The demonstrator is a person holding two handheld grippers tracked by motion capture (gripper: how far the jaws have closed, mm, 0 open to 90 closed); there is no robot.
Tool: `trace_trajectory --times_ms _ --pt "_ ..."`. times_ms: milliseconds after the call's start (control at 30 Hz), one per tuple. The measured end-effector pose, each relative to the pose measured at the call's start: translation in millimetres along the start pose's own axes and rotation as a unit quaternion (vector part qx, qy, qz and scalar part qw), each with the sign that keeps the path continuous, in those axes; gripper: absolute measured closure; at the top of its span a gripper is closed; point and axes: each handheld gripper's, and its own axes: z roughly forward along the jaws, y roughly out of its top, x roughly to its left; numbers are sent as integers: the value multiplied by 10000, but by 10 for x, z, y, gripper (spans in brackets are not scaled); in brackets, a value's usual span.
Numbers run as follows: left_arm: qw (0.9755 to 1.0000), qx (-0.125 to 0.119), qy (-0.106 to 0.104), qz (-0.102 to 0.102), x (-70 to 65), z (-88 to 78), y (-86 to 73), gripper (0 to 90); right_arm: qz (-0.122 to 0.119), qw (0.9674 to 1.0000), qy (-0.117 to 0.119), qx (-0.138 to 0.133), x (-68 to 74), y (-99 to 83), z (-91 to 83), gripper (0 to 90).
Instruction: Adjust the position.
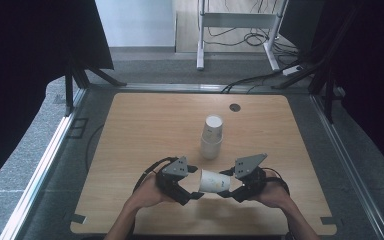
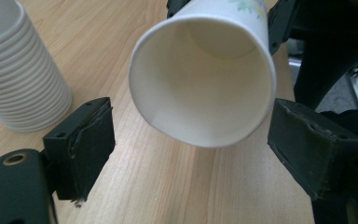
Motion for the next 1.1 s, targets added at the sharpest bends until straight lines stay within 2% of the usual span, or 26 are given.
trace_trajectory --times_ms 200,467,633,800,1100 --pt "9998 -116 -184 30 -10 40 -25 152 -109 9999 81 -60 19 -66 15 369" --pt "9993 -97 -357 86 -42 133 -50 162 -213 9995 191 -154 45 -136 38 369" --pt "9992 -111 -382 87 -53 170 -61 183 -256 9993 240 -154 50 -151 52 369" --pt "9991 -153 -374 83 -56 179 -70 244 -272 9992 267 -133 57 -160 72 369" --pt "9992 -149 -360 128 -65 188 -84 304 -210 9992 323 -62 38 -178 81 369"
